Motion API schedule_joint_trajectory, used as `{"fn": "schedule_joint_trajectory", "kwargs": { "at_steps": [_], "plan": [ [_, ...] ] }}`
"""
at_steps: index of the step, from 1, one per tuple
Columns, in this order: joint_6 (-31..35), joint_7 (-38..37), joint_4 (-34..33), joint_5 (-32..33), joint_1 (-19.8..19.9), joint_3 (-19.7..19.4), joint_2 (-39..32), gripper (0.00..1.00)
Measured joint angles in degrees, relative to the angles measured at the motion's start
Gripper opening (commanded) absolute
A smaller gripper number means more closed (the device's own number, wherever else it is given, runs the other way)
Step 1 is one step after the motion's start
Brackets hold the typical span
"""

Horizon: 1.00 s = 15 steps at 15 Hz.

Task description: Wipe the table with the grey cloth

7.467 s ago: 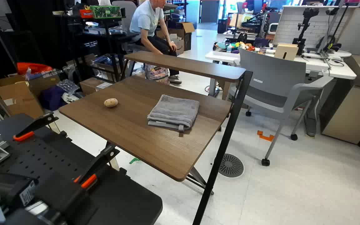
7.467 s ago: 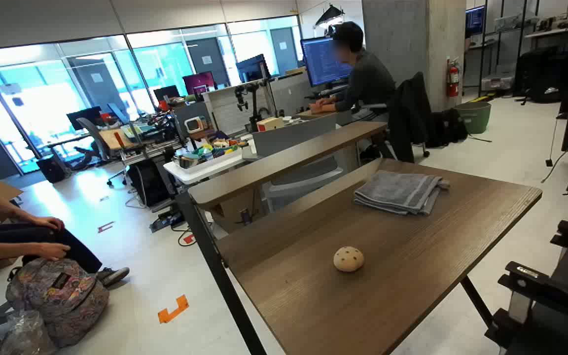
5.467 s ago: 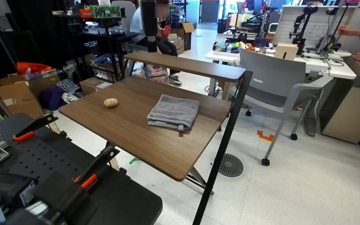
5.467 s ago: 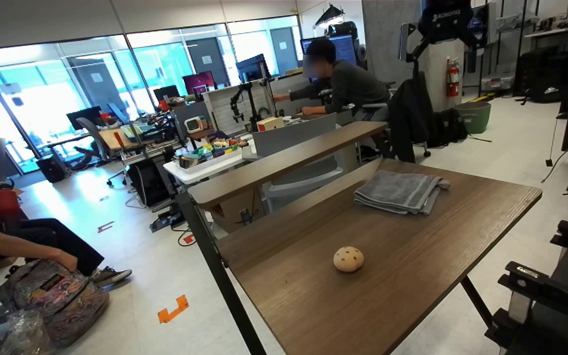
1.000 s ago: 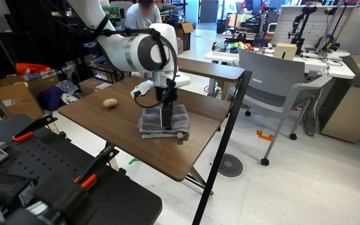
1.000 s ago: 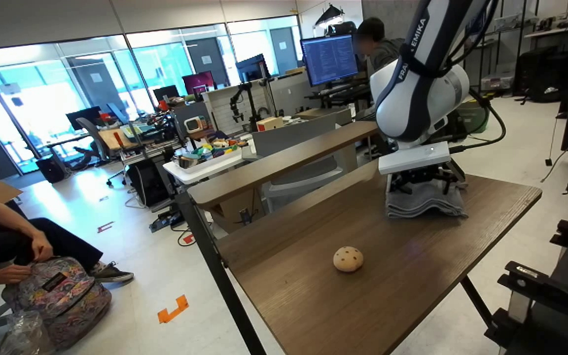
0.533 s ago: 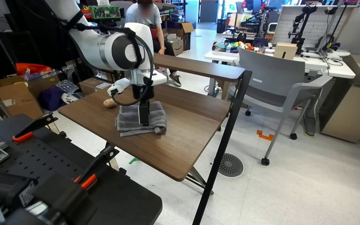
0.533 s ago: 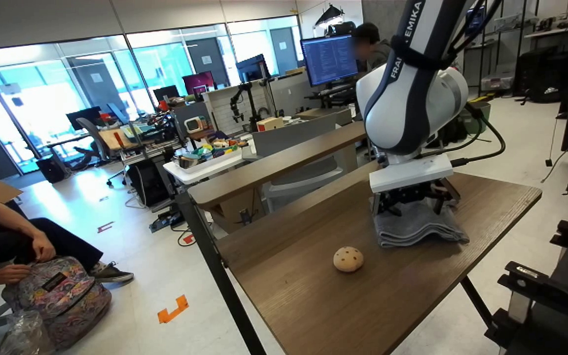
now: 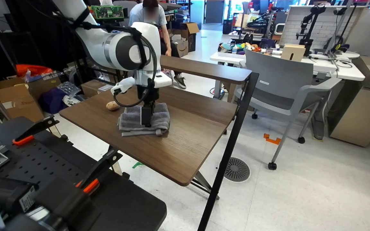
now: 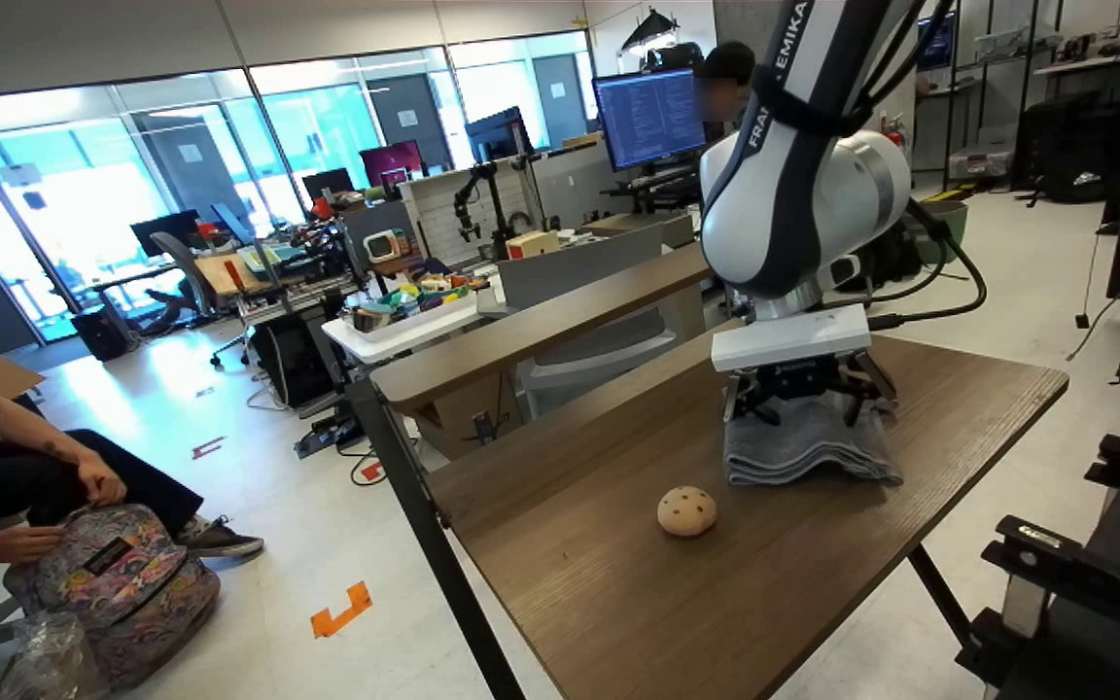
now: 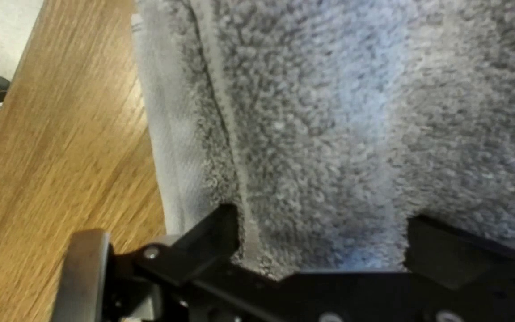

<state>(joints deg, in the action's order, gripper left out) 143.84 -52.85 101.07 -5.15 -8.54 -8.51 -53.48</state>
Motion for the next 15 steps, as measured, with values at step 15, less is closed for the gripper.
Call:
{"fn": "schedule_joint_trajectory", "kwargs": {
  "at_steps": [15],
  "plan": [
    [0.22,-0.62,-0.16,-1.90,0.13,-0.06,1.10,1.00]
  ]
}}
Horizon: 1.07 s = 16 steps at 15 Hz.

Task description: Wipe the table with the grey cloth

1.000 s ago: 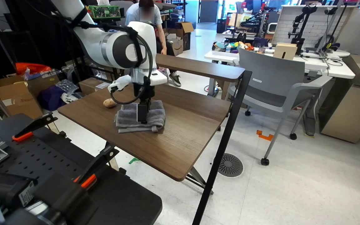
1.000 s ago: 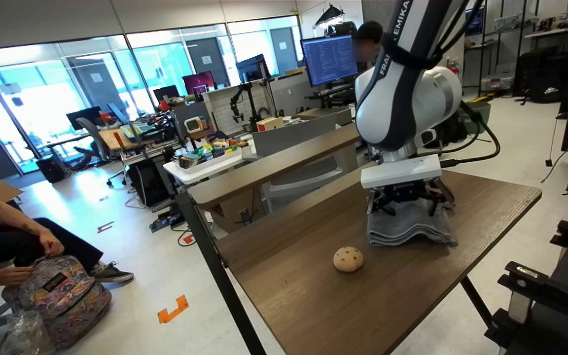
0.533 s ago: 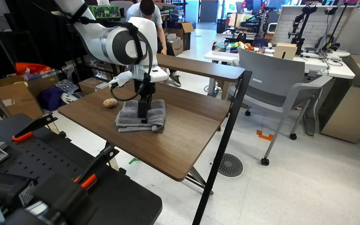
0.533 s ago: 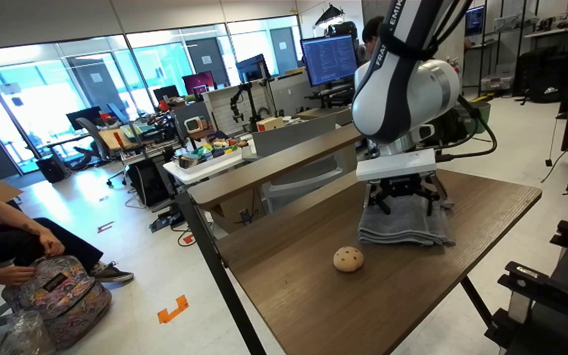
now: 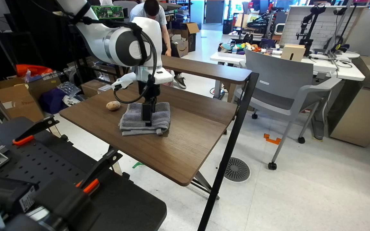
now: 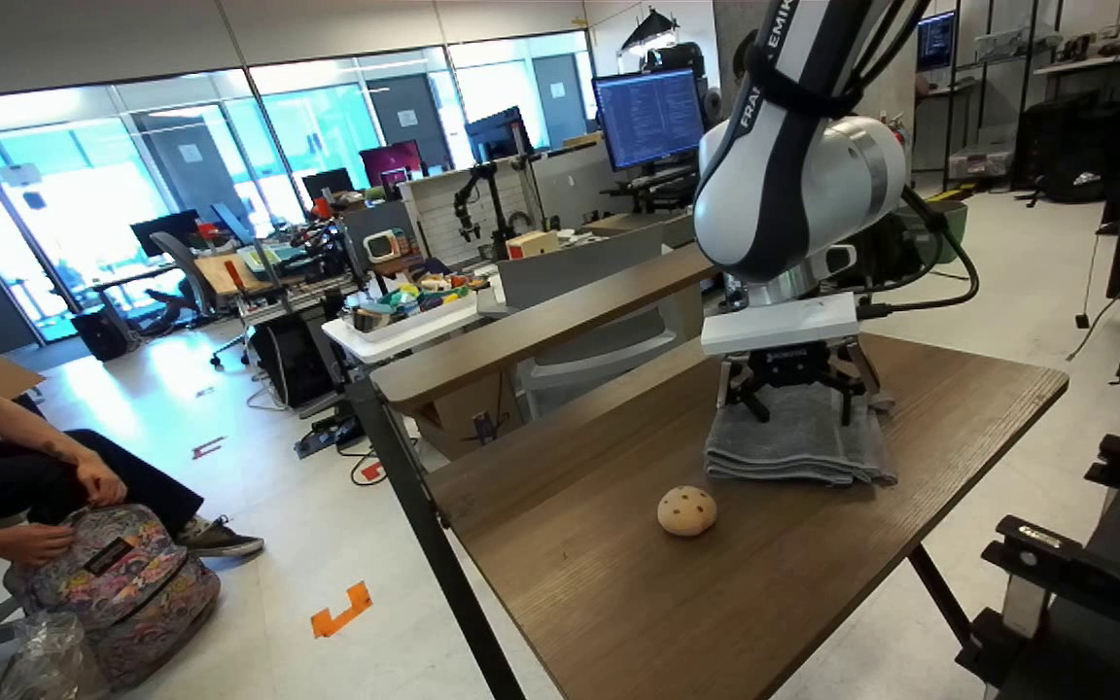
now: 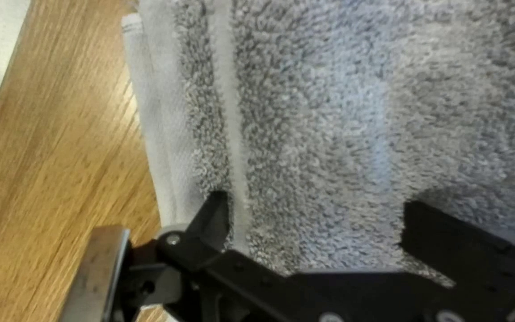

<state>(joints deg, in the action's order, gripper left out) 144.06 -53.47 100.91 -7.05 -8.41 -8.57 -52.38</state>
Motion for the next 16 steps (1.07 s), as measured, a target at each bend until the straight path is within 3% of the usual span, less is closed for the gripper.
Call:
{"fn": "schedule_joint_trajectory", "kwargs": {
  "at_steps": [8,12,16],
  "plan": [
    [10.27,-10.05,-6.32,-3.25,-1.28,0.83,-3.52,1.00],
    [9.67,-14.50,-14.03,-3.25,-3.56,2.12,-7.90,1.00],
    [4.29,-13.69,-21.91,-4.64,-1.23,7.68,-11.09,1.00]
  ]
}}
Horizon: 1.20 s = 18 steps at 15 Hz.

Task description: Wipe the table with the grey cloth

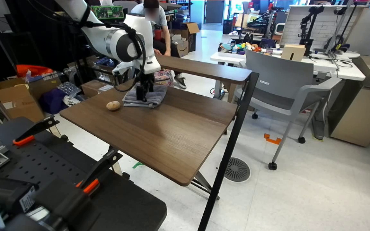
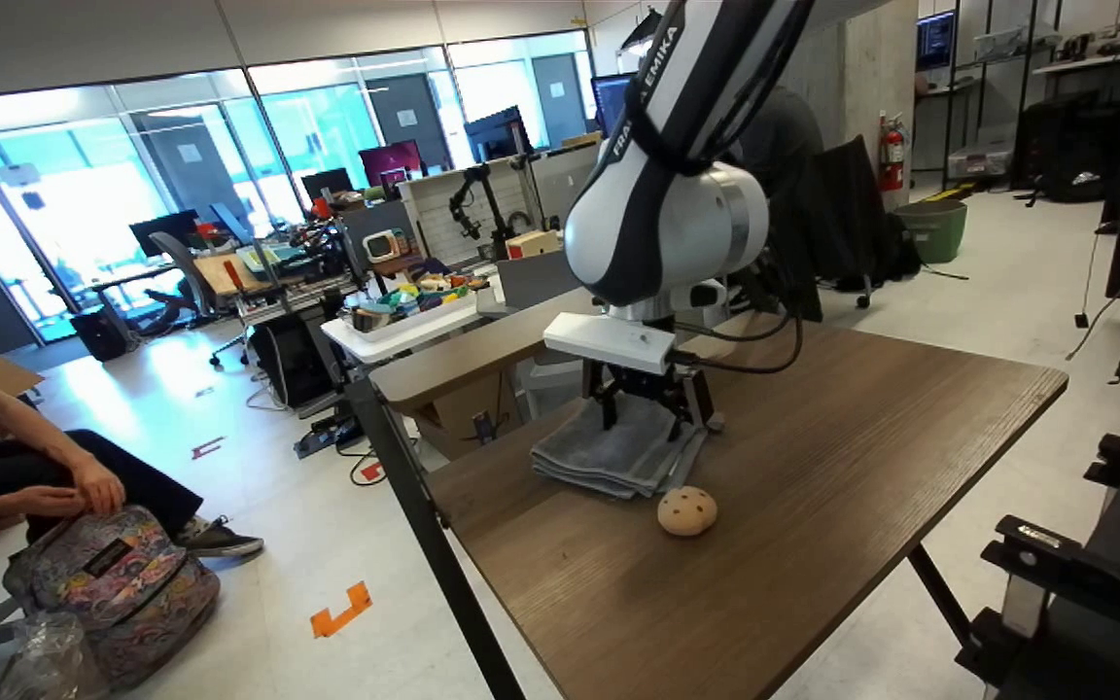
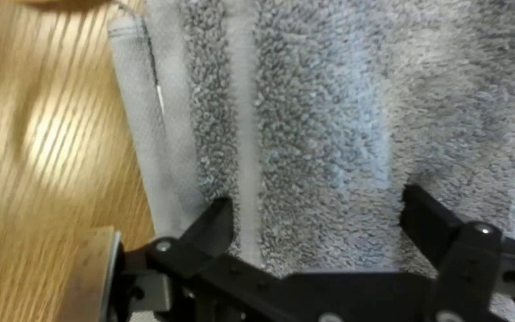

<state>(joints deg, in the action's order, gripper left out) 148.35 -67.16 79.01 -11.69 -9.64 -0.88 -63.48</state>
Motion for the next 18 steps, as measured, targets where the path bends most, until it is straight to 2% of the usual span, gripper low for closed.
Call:
{"fn": "schedule_joint_trajectory", "kwargs": {
  "at_steps": [4,7,15,18],
  "plan": [
    [-4.98,5.36,-5.85,-4.16,3.85,7.33,-1.78,1.00],
    [-4.80,8.21,-6.69,-5.96,3.95,9.37,-2.38,1.00],
    [-4.65,11.48,-6.67,-6.32,3.28,9.81,-4.57,1.00],
    [-4.21,11.50,-6.68,-6.32,3.09,8.87,-4.56,1.00]
  ]
}}
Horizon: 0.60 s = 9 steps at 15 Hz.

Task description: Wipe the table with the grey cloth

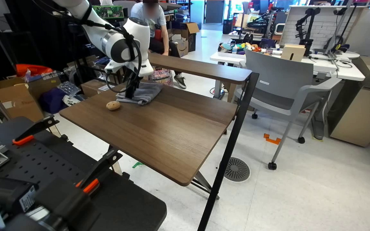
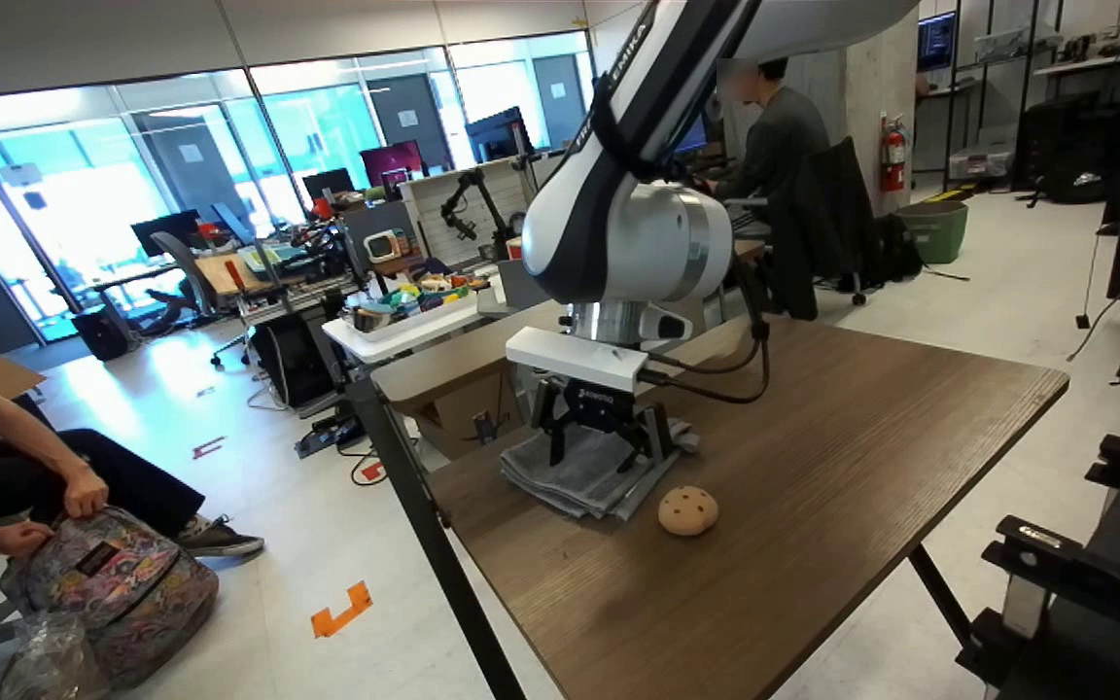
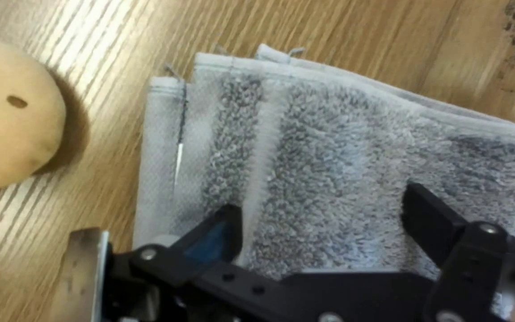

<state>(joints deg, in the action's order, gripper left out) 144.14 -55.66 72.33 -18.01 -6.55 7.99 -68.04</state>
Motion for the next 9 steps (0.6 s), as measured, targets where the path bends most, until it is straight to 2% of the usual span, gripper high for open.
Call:
{"fn": "schedule_joint_trajectory", "kwargs": {
  "at_steps": [3,7,9],
  "plan": [
    [0.28,-0.72,0.04,0.00,0.31,-3.22,0.11,1.00],
    [2.29,-3.35,1.71,0.02,2.08,-10.17,0.64,1.00],
    [0.79,-4.30,3.78,1.04,2.76,-13.79,1.78,1.00]
  ]
}}
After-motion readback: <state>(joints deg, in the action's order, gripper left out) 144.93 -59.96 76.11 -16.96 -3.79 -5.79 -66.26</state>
